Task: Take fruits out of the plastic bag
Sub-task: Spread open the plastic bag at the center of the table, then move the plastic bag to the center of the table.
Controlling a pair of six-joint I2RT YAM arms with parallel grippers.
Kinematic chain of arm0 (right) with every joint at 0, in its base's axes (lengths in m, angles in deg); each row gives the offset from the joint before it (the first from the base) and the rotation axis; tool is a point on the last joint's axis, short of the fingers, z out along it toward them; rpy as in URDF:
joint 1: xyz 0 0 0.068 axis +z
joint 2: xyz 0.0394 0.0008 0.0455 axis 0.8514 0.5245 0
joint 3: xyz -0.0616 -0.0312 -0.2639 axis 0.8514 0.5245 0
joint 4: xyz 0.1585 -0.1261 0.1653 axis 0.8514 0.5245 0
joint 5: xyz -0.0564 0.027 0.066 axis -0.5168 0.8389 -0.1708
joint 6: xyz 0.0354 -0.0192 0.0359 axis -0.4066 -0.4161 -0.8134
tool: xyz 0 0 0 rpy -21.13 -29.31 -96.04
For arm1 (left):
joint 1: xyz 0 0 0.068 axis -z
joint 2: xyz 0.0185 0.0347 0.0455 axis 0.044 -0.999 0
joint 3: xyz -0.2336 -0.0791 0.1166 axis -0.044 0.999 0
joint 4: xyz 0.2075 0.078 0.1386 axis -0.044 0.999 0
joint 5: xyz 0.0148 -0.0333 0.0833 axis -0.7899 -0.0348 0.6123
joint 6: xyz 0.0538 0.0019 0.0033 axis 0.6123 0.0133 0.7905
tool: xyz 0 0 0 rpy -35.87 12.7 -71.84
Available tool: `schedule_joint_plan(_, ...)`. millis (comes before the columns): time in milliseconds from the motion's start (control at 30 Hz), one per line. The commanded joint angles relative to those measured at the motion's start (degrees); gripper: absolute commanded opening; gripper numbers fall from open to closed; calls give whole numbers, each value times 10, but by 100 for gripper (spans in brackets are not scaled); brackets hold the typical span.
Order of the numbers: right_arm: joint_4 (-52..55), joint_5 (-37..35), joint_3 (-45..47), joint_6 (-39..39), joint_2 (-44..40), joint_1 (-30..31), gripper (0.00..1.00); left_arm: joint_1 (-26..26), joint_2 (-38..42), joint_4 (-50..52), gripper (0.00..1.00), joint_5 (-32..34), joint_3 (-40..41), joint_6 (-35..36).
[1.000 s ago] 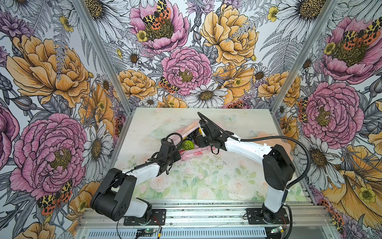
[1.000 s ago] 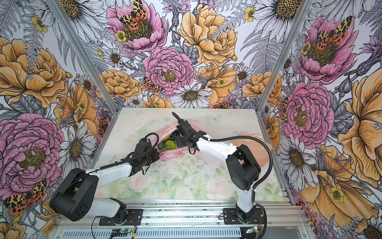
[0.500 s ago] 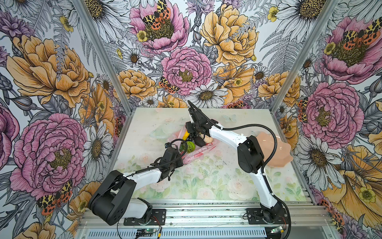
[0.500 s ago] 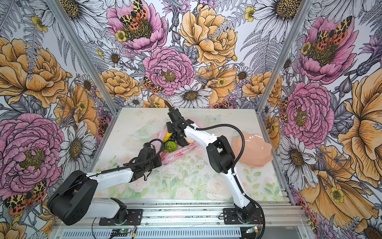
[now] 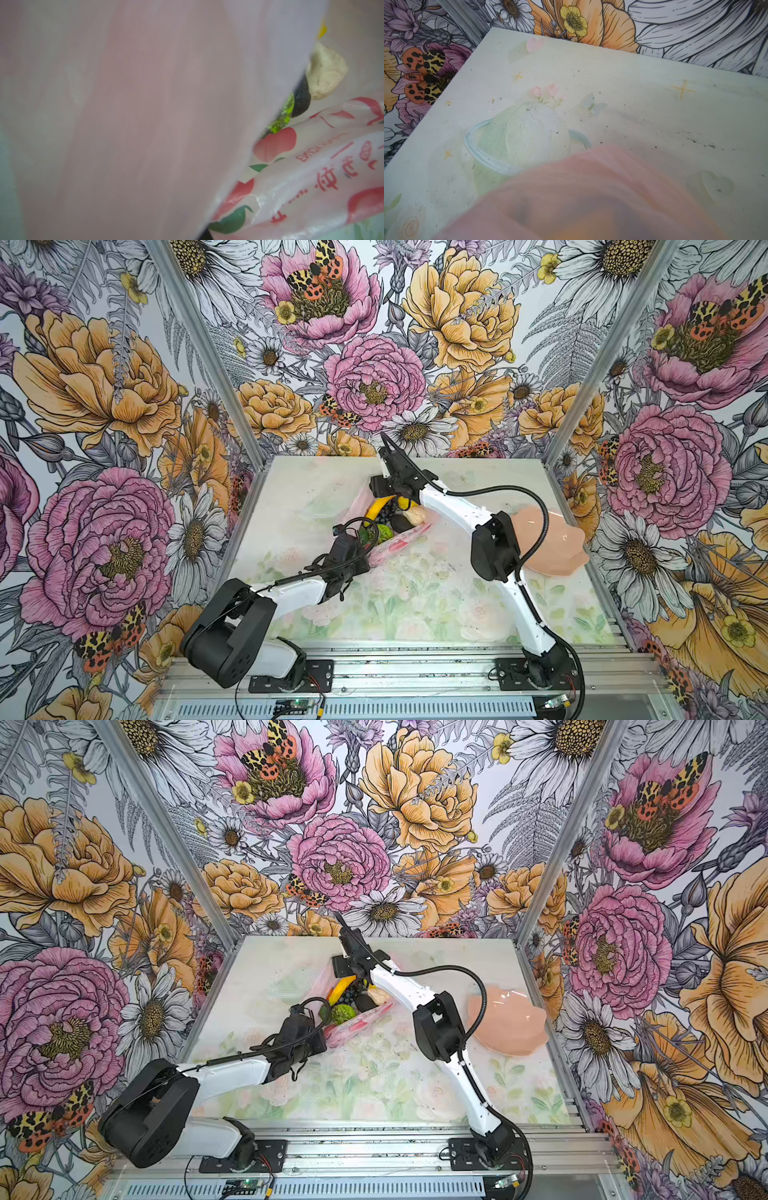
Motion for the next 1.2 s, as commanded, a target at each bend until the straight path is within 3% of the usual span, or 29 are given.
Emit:
schedule_joint_plan(0,8,-2,82,6,-117,8,68,-5,-15,-20,0,9,-29,5)
schedule_joint_plan(267,7,-93,323,9,-263,-2,64,-4,-31,-15,0,13,-40,5)
schedule_joint_plan(500,6,-149,420,-1,-275,-48,57,-3,-24,-4,0,18,-32,5)
schedule_joint_plan(633,-6,-149,433,-6,-259,-65,50,-4,-24,0,0,21,-29,4)
schedule_joint_plan(833,-52,-85,412,1,-205,-76,34,-5,-27,-4,0,21,-27,-1)
schedule_joint_plan(1167,-74,-26,306,16,-112,-66,27,-55,-6,-10,0,20,-2,1)
